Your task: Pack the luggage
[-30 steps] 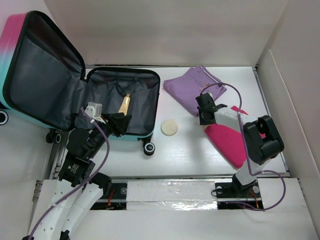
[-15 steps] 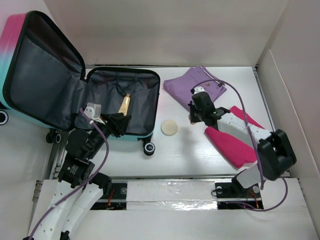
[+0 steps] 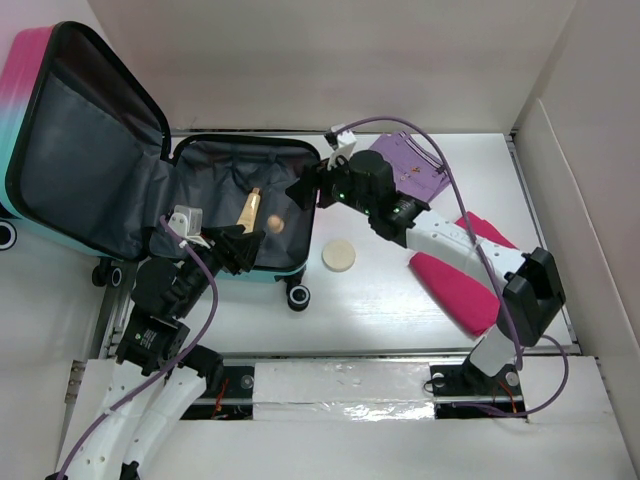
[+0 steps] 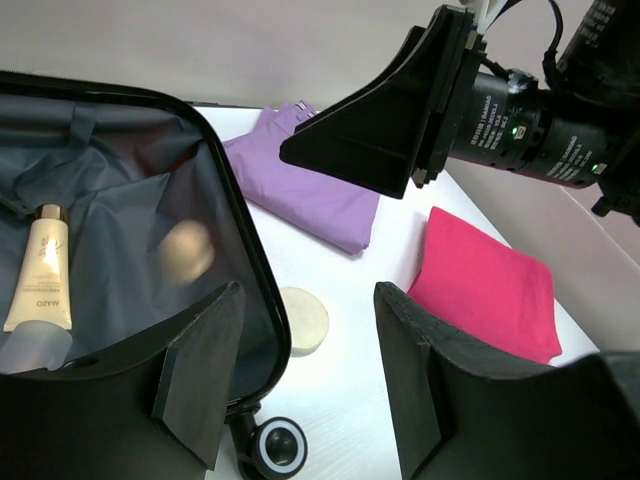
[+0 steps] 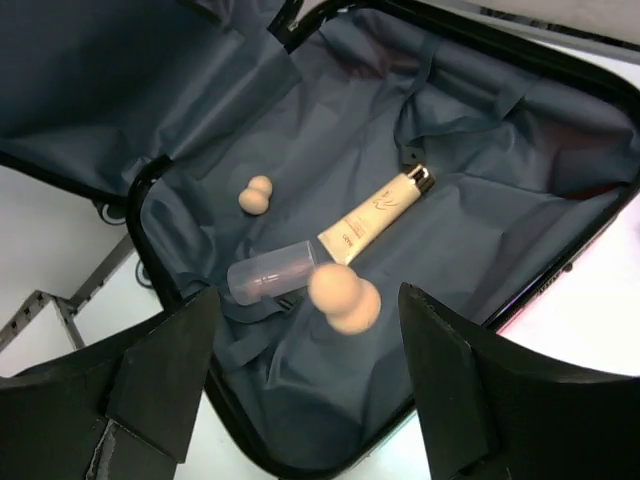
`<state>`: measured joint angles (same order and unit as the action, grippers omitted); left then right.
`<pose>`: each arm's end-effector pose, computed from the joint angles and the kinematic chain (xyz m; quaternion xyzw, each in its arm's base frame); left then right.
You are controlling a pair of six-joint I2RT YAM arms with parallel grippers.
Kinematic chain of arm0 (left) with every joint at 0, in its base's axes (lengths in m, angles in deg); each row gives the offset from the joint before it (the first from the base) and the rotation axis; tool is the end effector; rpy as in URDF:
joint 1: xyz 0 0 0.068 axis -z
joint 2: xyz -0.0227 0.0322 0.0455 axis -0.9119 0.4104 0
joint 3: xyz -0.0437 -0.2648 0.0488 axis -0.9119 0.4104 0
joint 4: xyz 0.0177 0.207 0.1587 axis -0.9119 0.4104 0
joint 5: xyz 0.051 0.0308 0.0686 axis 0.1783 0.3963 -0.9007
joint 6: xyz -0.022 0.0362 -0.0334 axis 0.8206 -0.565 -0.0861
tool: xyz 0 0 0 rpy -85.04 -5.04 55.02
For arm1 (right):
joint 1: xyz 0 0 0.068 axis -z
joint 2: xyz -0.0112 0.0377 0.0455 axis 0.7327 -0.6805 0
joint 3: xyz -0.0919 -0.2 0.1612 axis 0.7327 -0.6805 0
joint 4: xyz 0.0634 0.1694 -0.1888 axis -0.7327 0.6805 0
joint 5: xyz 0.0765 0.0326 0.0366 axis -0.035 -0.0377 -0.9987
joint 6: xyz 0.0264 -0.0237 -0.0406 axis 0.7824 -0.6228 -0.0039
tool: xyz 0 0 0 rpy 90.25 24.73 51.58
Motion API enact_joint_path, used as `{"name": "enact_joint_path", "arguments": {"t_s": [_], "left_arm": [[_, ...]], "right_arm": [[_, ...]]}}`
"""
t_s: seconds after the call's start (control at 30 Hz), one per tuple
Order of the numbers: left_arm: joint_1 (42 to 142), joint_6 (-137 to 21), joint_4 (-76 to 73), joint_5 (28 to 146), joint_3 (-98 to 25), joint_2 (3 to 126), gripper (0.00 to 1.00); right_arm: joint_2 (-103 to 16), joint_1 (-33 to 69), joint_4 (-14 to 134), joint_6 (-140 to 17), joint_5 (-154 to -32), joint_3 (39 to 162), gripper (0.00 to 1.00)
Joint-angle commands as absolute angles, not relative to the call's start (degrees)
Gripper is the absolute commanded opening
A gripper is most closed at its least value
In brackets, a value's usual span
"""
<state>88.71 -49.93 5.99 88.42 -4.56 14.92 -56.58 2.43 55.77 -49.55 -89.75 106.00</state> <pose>0.0998 -0.0488 0.3661 0.0830 0.6423 -0.3287 0.6874 0.2823 0.2828 0.3633 -0.1941 0.7368 0.3630 0.5363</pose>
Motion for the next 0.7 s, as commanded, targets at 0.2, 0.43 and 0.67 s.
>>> {"name": "enact_joint_path", "arguments": {"t_s": [0.2,0.43,0.67], "left_arm": [[89.0,-49.9,3.4,89.5,-6.4,14.5,0.52],[89.0,-49.9,3.3,89.0,-6.2,14.8,0.52],[89.0,-49.8,3.2,89.2,-6.1,15.4,0.51]], "right_arm": [[-55.0,4.9,55.8,-47.0,-74.8,90.0,0.06],[-61.9,5.5,60.7,-46.3,-70.0,85.0,0.51],[-66.2,5.5,58.4,-44.6,-71.1,82.5,0.52]]}}
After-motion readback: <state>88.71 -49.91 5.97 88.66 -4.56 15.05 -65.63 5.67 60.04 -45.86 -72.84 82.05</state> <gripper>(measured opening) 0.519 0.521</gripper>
